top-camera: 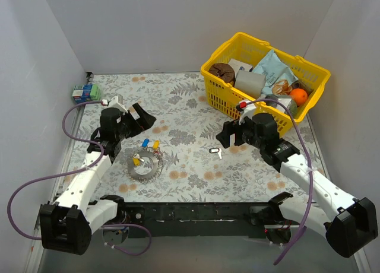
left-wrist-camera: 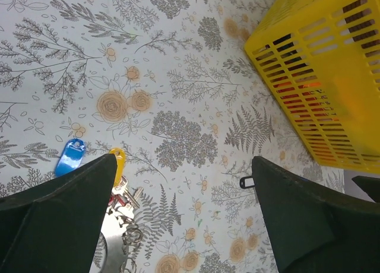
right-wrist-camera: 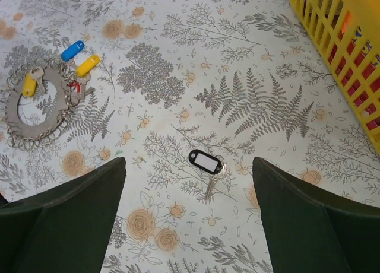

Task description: Put the keys on the keyring

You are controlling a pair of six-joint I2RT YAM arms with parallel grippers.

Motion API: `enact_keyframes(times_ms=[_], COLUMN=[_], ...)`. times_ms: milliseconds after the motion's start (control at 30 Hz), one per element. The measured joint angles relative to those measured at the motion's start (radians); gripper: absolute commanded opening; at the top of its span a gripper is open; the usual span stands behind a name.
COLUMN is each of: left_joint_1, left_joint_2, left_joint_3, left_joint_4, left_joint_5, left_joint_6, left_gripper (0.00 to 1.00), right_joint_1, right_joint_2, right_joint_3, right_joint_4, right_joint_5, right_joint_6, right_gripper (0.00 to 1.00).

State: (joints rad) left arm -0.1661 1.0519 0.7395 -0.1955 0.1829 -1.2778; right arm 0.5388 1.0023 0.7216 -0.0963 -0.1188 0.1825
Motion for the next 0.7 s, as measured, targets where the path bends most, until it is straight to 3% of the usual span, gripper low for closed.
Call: enact_keyframes(times_ms=[267,467,700], left_joint_1=[0.000,0.000,0.000], left_joint_2=[-0.082,0.002,0.113], left_joint_3=[-0.030,-0.019,0.006], left_joint_4=[0.041,-0.043,-0.202], left_joint_5=[-0.001,-0.051,-0.053], left_joint_6=[-0.002,-0.040,-0.067], left_gripper=[0.98,0.98,0.94], right_joint_1=[-0.002,0.014,0.140], right_joint_2=[-0.003,0.092,0.182], right_joint_3=[-0.014,-0.002,0.015], right_joint_4=[0.051,0.027,0.018], right_joint_5=[0.000,0.009,0.027], right_joint_6=[0.025,0.027,0.034], right_gripper=[0.96,0.97,0.97])
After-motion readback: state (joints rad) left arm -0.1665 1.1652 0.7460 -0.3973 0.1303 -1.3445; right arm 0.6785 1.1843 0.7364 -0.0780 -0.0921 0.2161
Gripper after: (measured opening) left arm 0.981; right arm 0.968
